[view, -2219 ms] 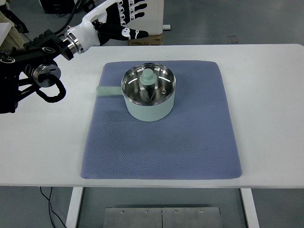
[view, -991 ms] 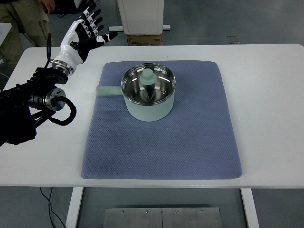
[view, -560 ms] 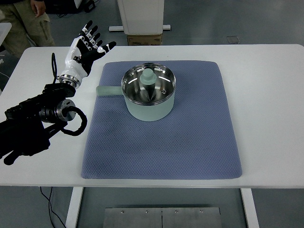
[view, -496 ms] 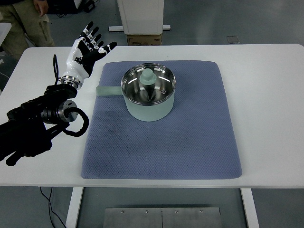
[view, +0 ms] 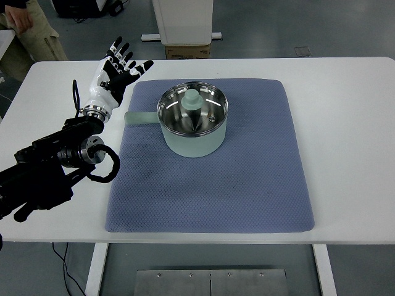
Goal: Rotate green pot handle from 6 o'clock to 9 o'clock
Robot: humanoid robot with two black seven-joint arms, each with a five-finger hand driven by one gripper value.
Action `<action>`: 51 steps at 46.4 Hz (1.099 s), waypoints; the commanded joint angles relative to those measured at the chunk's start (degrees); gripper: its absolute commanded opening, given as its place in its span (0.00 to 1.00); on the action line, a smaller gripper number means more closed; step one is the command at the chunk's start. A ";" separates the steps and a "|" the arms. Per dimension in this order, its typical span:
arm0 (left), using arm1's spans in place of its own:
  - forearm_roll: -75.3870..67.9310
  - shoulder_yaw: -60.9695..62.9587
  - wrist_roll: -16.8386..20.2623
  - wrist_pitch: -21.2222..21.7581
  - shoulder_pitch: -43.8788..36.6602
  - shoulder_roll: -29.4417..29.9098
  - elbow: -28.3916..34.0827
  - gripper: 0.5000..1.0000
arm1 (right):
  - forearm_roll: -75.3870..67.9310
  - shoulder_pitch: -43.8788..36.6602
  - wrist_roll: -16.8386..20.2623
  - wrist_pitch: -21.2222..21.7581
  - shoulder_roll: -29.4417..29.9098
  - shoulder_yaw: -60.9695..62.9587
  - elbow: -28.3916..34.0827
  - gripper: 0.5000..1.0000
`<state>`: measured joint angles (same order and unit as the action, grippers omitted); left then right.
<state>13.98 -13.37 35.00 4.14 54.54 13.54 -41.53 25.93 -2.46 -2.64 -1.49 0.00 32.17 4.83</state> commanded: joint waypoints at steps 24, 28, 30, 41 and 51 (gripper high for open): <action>-0.18 0.01 0.00 -0.18 -1.27 0.09 0.49 1.00 | 0.00 0.00 0.00 -0.01 0.00 0.00 0.00 1.00; -0.19 0.01 0.00 -0.10 -1.89 0.00 0.66 1.00 | 0.00 0.00 0.00 -0.01 0.00 0.00 0.00 1.00; -0.10 0.01 0.00 -0.10 -1.98 -0.09 0.66 1.00 | 0.00 0.09 0.00 -0.01 0.00 0.00 0.00 1.00; -0.10 0.01 0.00 -0.10 -2.07 -0.35 0.84 1.00 | 0.00 0.00 0.00 -0.01 0.00 0.00 0.00 1.00; -0.10 0.01 0.00 -0.18 -2.07 -0.26 0.84 1.00 | -0.09 -0.09 0.00 -0.01 0.00 -0.09 0.00 1.00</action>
<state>13.89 -13.40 35.00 4.00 52.47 13.24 -40.69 25.92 -2.47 -2.63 -1.49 0.00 32.17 4.83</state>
